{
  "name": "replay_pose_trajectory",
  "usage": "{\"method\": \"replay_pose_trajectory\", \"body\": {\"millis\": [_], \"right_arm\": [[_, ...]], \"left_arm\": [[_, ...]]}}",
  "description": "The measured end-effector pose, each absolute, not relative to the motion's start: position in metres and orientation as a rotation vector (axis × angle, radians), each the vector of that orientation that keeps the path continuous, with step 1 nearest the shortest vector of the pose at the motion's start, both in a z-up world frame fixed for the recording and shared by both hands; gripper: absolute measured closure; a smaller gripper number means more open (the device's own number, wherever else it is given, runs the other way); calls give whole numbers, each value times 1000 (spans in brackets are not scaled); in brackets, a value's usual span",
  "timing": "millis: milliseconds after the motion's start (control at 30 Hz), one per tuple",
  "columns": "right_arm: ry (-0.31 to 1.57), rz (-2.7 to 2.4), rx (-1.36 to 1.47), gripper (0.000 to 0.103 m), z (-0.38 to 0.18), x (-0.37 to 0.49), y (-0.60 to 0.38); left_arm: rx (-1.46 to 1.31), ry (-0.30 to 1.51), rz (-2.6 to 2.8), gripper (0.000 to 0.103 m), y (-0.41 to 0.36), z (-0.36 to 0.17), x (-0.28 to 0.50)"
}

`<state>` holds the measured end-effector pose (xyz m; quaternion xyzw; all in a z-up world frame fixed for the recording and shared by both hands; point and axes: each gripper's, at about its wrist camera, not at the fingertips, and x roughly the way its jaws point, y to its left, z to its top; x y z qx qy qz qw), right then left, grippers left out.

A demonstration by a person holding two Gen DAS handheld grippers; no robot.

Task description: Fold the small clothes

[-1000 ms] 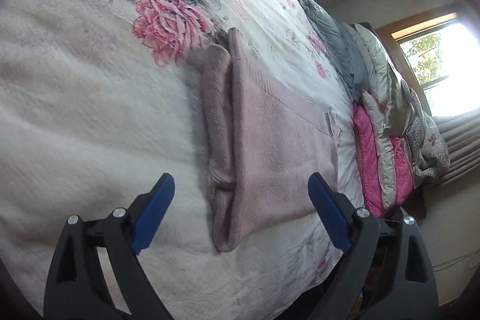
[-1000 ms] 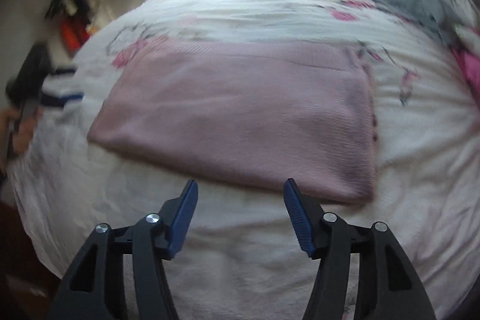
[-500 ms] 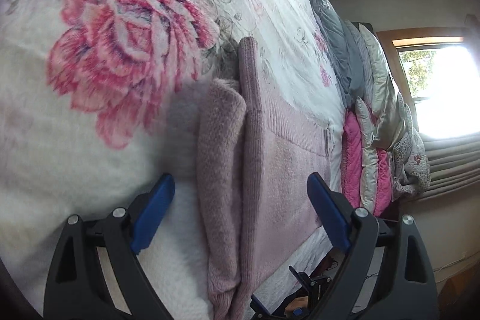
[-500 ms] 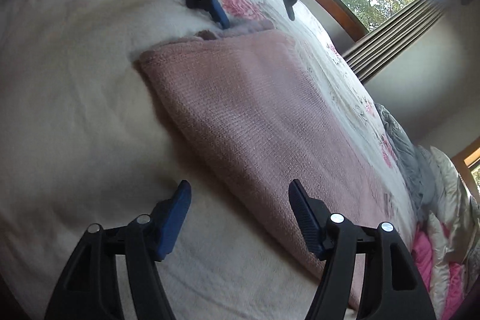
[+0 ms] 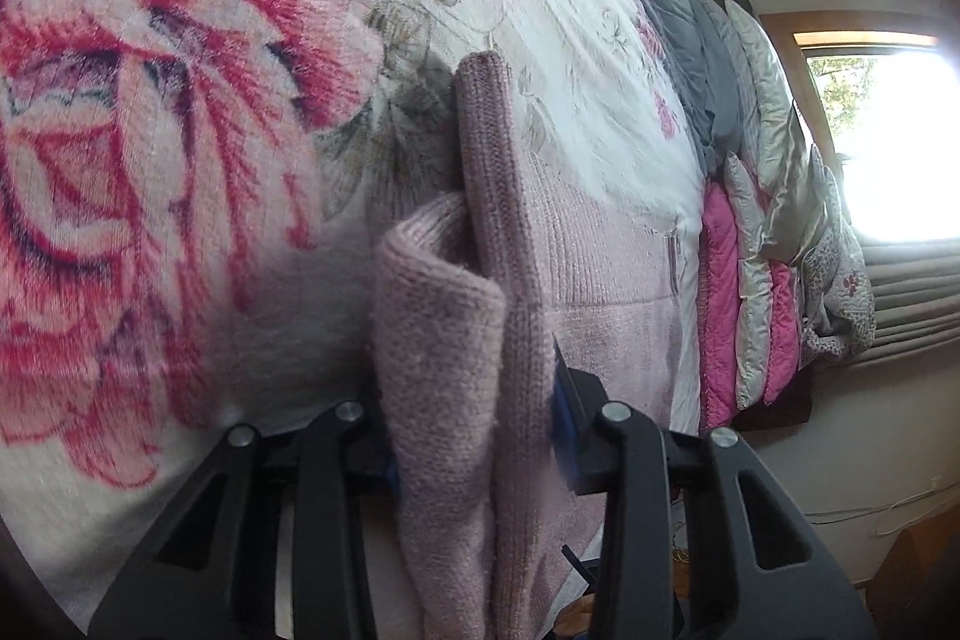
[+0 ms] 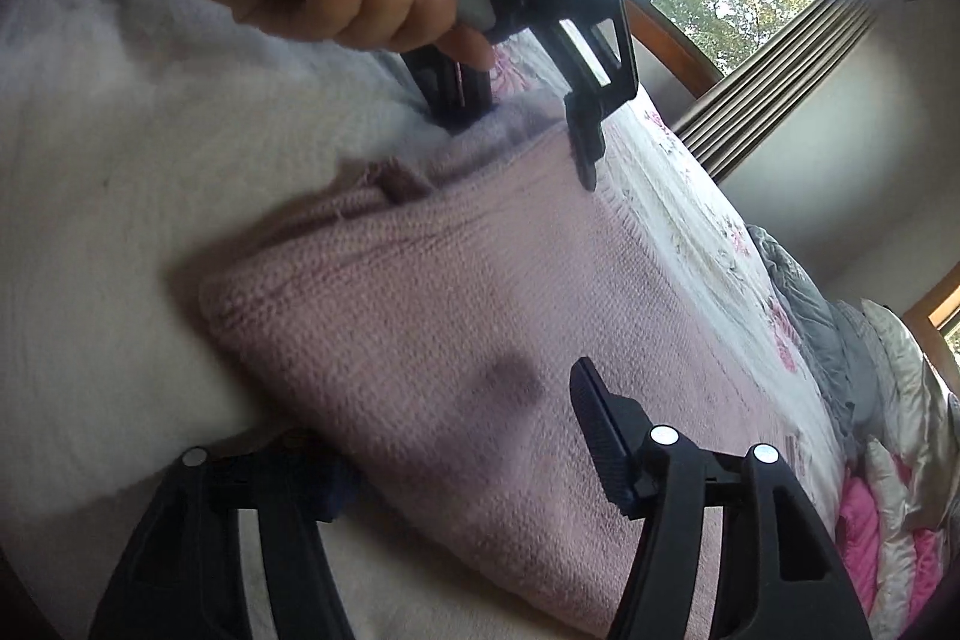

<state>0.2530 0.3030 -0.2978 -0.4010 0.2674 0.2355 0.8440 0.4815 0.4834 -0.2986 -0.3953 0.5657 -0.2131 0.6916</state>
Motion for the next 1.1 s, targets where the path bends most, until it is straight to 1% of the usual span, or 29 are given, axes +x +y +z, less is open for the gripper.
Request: {"method": "replay_pose_trajectory", "body": {"millis": [200, 267, 300, 333, 367, 433, 533, 733, 1100], "right_arm": [[589, 483, -741, 47, -288, 270, 309], [590, 484, -725, 51, -286, 272, 312], [597, 491, -717, 57, -286, 273, 313], [603, 498, -708, 63, -286, 273, 314], [607, 503, -697, 65, -285, 272, 313], [617, 512, -664, 77, -281, 274, 310], [620, 516, -605, 82, -271, 276, 302], [621, 518, -534, 85, -247, 283, 288], [611, 505, -425, 87, -211, 277, 266]], "left_arm": [[-882, 1303, -460, 68, 482, -300, 488], [-877, 1313, -446, 70, 482, -299, 490], [-884, 1319, -439, 74, 482, -300, 490], [-882, 1323, -438, 74, 480, -298, 492], [-876, 1326, -435, 75, 480, -297, 492], [-875, 1333, -424, 76, 479, -295, 492], [-862, 1339, -409, 77, 476, -290, 493], [-842, 1344, -389, 78, 471, -275, 493], [-769, 1338, -363, 79, 444, -225, 495]]}}
